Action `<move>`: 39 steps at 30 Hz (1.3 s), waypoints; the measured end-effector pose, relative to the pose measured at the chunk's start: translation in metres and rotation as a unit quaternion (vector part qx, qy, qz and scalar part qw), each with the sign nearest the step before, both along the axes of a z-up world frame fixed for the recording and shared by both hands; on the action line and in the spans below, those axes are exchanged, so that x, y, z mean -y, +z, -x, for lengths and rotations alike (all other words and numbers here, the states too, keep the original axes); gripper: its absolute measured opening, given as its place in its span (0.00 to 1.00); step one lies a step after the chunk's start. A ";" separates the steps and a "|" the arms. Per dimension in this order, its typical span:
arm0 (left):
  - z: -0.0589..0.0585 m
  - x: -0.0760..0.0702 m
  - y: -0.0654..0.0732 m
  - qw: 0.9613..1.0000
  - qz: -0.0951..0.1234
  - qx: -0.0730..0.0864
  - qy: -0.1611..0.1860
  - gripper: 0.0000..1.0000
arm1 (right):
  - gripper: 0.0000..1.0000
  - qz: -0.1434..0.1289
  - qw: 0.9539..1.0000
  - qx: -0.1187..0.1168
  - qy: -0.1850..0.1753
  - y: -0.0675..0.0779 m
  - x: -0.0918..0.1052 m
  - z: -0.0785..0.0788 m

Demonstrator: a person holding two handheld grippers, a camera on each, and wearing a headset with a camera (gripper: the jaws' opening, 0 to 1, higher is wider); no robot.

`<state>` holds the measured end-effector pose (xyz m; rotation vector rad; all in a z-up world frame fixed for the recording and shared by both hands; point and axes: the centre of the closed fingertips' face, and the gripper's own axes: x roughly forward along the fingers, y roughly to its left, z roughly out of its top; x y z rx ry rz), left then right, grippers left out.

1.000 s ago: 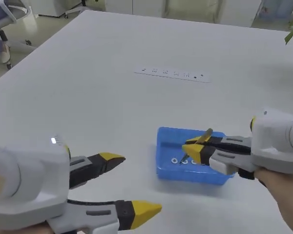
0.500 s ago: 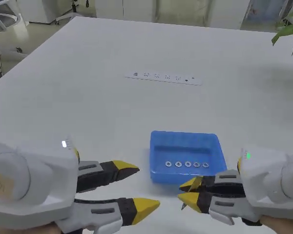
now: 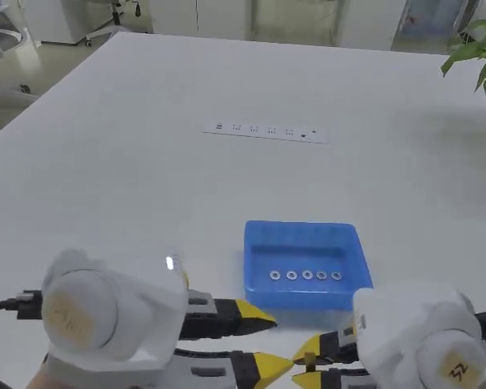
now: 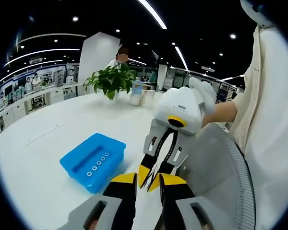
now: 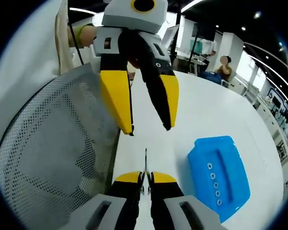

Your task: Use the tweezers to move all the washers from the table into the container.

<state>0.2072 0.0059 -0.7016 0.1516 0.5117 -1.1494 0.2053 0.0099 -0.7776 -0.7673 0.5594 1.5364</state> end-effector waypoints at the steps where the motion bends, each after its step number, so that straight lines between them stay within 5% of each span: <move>1: 0.002 0.003 -0.002 1.000 -0.011 0.004 -0.013 0.13 | 0.03 0.001 1.000 0.000 0.000 0.000 0.000 0.000; 11: 0.001 0.017 -0.004 0.996 -0.058 0.042 -0.059 0.07 | 0.03 0.015 1.000 0.016 0.014 0.001 0.002 -0.001; 16: 0.003 0.022 -0.004 0.993 -0.069 0.046 -0.084 0.00 | 0.03 0.022 0.999 0.023 0.017 0.001 0.003 -0.001; 22: 0.001 0.016 -0.019 0.978 -0.149 0.081 -0.118 0.00 | 0.03 0.031 0.999 0.020 0.019 -0.005 0.004 0.000; 32: -0.003 0.009 -0.032 0.972 -0.188 0.069 -0.125 0.00 | 0.05 0.006 1.000 -0.004 -0.027 -0.011 0.003 -0.008; 39: -0.007 -0.003 -0.039 0.967 -0.210 0.061 -0.129 0.00 | 0.18 -0.008 0.997 -0.019 -0.072 -0.011 0.007 -0.013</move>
